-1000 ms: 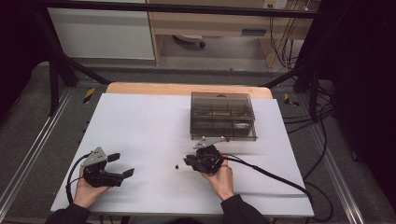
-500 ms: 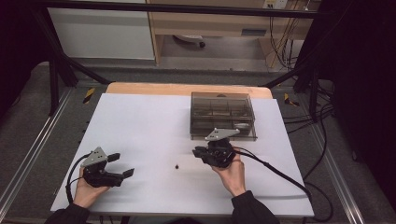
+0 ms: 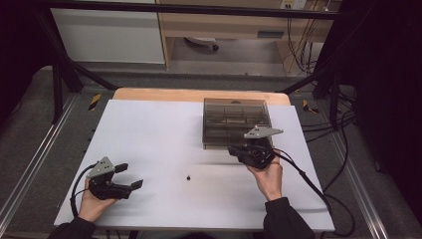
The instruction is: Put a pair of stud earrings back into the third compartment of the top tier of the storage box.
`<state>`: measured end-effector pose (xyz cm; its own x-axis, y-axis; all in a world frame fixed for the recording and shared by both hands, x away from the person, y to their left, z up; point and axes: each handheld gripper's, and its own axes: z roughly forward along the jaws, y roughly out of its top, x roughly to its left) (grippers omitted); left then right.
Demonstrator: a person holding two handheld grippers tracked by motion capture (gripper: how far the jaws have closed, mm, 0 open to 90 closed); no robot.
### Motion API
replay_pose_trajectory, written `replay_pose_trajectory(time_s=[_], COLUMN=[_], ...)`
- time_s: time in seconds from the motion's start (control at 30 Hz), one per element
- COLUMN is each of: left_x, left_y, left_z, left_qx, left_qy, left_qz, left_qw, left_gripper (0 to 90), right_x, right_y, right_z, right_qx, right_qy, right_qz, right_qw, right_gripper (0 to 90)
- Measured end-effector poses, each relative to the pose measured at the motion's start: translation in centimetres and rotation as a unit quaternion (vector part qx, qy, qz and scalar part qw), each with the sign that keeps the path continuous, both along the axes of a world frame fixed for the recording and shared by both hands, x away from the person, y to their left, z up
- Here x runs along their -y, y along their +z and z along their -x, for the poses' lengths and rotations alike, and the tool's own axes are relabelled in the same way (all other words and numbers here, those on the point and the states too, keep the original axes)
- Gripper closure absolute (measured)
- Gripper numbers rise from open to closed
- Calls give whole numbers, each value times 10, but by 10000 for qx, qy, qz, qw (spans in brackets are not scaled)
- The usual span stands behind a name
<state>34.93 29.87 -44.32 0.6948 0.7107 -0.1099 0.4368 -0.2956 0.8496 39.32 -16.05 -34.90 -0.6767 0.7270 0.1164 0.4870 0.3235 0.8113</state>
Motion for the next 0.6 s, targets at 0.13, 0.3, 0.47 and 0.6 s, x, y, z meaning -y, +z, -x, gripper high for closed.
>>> replay_pose_trajectory(time_s=[0.13, 0.3, 0.47, 0.6], left_x=[0, 0, 0, 0], left_y=[0, 0, 0, 0], left_z=[0, 0, 0, 0], left_qx=[3, -2, -3, -3], left_qy=[12, 5, 14, 11], left_qz=[7, 1, 6, 6], left_qw=[10000, 10000, 10000, 10000], left_gripper=[91, 91, 91, 91], right_x=[14, 27, 40, 50], right_y=[1, 2, -1, -4], right_z=[-4, -9, -21, -29], right_qx=[24, 76, 47, -22], right_qy=[-149, -372, -686, -924], right_qz=[3, 85, 179, 208], right_qw=[9999, 9992, 9975, 9955], right_gripper=[794, 794, 794, 794])
